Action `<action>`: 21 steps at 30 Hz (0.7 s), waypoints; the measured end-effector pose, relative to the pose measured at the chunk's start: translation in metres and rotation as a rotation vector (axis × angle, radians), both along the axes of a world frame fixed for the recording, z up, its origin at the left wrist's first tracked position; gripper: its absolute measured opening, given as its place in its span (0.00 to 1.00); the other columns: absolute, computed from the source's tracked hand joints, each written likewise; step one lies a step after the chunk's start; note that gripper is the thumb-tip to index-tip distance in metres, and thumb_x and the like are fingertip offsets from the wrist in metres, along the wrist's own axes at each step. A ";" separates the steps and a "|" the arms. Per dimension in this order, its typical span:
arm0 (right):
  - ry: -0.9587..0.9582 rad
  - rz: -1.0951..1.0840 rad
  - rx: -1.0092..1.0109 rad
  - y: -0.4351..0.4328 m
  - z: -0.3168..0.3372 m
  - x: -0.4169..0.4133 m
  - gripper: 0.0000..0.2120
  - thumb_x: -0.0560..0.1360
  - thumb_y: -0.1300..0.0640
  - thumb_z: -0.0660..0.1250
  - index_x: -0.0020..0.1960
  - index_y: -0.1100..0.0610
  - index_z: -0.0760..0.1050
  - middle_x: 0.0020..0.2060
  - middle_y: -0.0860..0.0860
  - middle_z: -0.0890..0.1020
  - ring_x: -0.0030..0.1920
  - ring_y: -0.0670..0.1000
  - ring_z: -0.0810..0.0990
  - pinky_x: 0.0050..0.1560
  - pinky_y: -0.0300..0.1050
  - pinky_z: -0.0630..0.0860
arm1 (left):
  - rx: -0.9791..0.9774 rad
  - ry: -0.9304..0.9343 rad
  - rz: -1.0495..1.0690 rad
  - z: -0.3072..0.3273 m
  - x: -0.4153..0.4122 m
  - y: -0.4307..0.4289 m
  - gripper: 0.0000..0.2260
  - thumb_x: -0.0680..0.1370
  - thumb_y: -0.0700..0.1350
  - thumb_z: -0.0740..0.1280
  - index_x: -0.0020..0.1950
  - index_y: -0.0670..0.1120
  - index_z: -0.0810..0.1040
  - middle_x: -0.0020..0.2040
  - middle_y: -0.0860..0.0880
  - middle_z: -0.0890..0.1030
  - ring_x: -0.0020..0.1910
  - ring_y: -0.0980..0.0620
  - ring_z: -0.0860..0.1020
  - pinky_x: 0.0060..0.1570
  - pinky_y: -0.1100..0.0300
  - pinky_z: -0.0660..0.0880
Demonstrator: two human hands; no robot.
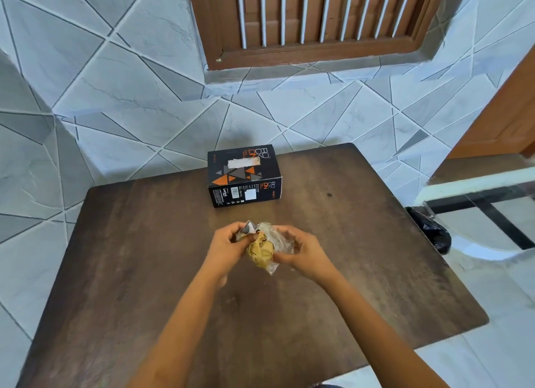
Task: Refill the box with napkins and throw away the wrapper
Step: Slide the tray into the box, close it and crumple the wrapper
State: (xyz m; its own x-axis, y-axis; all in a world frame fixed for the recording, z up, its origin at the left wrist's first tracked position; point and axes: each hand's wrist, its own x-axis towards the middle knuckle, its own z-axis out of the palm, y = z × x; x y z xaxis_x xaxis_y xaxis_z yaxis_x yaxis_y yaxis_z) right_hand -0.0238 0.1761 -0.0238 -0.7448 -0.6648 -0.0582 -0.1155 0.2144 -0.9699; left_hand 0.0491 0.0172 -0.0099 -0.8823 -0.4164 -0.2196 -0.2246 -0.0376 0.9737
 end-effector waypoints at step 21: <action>0.152 -0.179 0.112 0.189 -0.017 -0.114 0.16 0.67 0.62 0.74 0.55 0.57 0.81 0.49 0.52 0.85 0.41 0.35 0.80 0.51 0.39 0.78 | -0.445 -0.064 -0.155 -0.020 -0.117 0.182 0.12 0.72 0.37 0.69 0.51 0.50 0.82 0.41 0.53 0.84 0.45 0.50 0.82 0.51 0.45 0.79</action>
